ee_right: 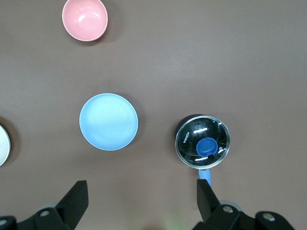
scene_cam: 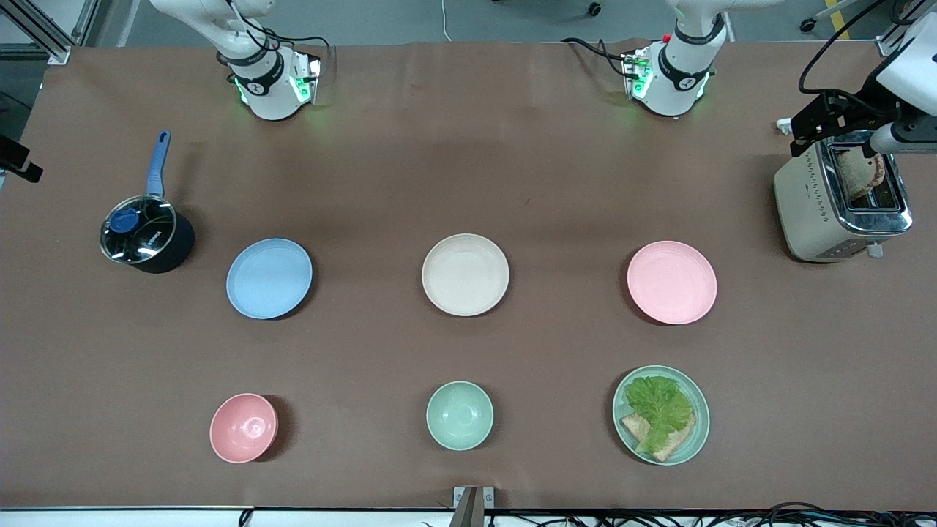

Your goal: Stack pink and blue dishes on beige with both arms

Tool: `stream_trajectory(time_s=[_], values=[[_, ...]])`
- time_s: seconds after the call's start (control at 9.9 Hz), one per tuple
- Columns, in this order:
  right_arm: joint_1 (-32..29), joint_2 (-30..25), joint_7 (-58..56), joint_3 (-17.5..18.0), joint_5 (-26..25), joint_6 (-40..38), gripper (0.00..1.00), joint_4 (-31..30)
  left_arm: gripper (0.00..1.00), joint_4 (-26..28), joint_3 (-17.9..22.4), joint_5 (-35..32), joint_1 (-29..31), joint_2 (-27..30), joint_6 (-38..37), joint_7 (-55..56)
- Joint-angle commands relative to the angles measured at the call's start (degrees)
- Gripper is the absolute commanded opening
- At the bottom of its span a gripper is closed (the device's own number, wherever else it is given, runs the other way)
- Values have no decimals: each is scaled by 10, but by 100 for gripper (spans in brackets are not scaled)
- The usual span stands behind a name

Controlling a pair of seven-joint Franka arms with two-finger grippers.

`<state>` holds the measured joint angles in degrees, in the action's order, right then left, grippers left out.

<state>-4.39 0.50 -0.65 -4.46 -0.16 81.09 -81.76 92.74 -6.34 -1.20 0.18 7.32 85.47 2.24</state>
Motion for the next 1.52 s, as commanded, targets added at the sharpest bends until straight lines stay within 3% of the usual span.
stream_trajectory(time_s=[0.0, 0.4, 0.51, 0.61, 0.91, 1.11, 1.21, 1.41], values=[[-2, -4, 0, 10, -4, 3, 100, -4, 100, -3, 4, 7, -2, -13, -6, -2], [0, -6, 0, 10, -3, -13, 100, -2, 100, -32, 6, 6, 9, -57, -6, -8], [6, -1, -2, 11, -2, -7, 100, -15, 100, -31, 6, 7, 13, -82, 2, -8], [18, 5, -2, 11, -2, 33, 100, -64, 100, -13, 8, 6, 17, -96, 37, -9], [34, 5, -2, 12, 4, 210, 100, -266, 100, 149, 6, 8, 38, -96, 224, -9], [33, 19, -2, 12, 4, 383, 100, -399, 100, 254, 6, 15, 43, -107, 369, -10], [36, 36, -2, 13, 5, 464, 100, -453, 100, 293, 6, 16, 43, -124, 443, -10], [26, 91, -4, 13, 5, 573, 100, -489, 100, 306, 5, 17, 57, -181, 500, -12]])
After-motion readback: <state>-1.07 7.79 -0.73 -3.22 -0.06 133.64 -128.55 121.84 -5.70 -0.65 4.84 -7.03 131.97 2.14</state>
